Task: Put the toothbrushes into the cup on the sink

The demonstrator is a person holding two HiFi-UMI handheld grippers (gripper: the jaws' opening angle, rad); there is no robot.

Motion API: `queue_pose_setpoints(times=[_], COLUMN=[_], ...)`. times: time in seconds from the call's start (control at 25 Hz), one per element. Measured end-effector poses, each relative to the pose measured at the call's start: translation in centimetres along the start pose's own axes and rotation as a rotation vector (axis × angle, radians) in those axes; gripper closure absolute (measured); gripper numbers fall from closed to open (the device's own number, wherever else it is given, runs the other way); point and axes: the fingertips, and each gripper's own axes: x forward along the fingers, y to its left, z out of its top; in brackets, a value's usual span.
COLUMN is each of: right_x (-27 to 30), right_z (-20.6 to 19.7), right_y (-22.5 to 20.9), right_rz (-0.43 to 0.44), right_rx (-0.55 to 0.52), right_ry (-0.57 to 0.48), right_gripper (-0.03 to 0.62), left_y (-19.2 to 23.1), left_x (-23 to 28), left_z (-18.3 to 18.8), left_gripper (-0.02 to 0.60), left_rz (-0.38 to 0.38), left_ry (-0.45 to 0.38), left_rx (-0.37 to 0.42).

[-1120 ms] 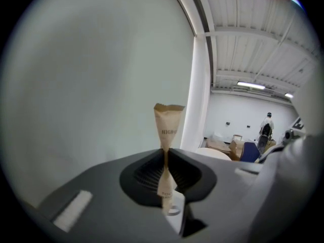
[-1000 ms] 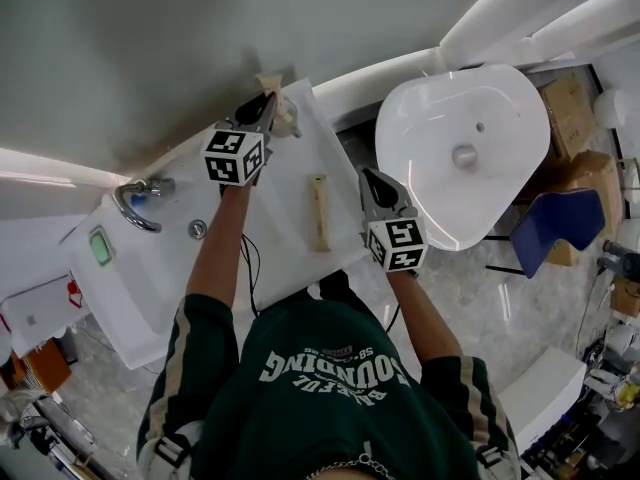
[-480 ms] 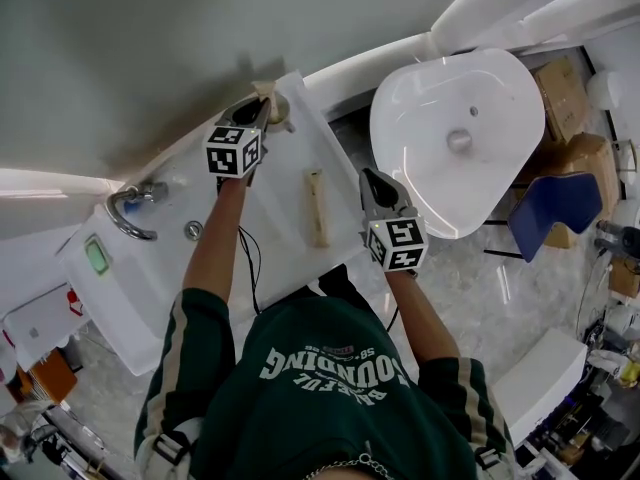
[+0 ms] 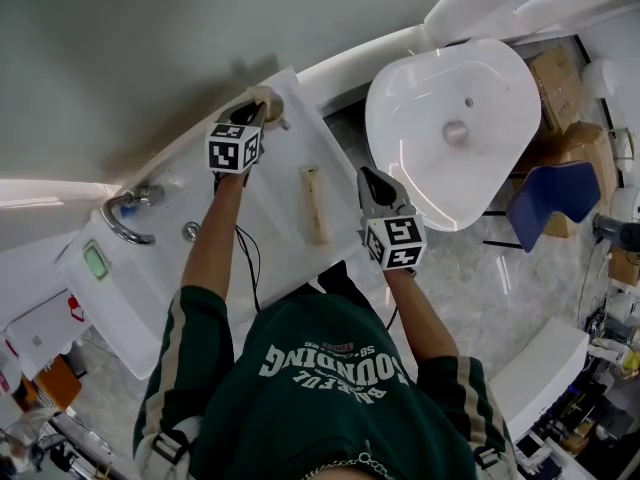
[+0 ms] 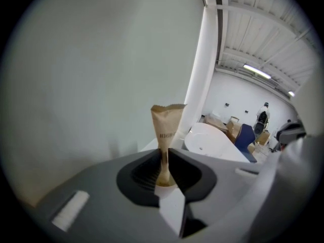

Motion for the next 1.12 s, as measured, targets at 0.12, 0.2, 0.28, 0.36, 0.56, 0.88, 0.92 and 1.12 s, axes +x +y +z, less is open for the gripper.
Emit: queue_pose_setpoints(times=[0.12, 0.2, 0.28, 0.36, 0.56, 0.88, 0.92, 1.12], right_x=[0.0, 0.2, 0.4, 0.7, 1.5, 1.8, 1.8, 1.7], right_z=[-0.1, 0.0, 0.2, 0.5, 1.8, 4.0, 4.2, 5.2], right_y=[0.2, 0.4, 0.8, 1.4, 3.6, 6.7, 6.9, 7.6], right_rz=[0.002, 0.008, 0.018, 0.03, 0.075, 0.155, 0.164, 0.22], right_rx=[0.0, -0.002, -0.006, -0.011, -0.026, -0.058, -0.062, -0.085], right_ry=[0.001, -0.001, -0.004, -0.008, -0.035, -0.084, -0.092, -0.126], right_gripper=[0.588, 0.588, 0.588, 0.588, 0.588, 0.589, 0.589, 0.589], left_y=[-0.2, -0.2, -0.3, -0.4, -0.4, -1.5, -1.6, -2.7], left_x=[-0.4, -1.1, -1.9, -2.9, -6.2, -10.7, -11.1, -12.7], left_z=[0.6, 1.2, 1.7, 2.0, 2.9, 3.8, 3.9, 3.5], left_gripper=[0.496, 0.491, 0.491, 0.491, 0.497, 0.529, 0.531, 0.531], left_rz=[-0.007, -0.006, -0.009, -0.012, 0.007, 0.009, 0.012, 0.039], left_ry=[-0.04, -0.065, -0.082, -0.102, -0.159, -0.232, -0.24, -0.248], left_rx=[-0.003, -0.007, -0.008, -0.014, -0.002, 0.019, 0.019, 0.013])
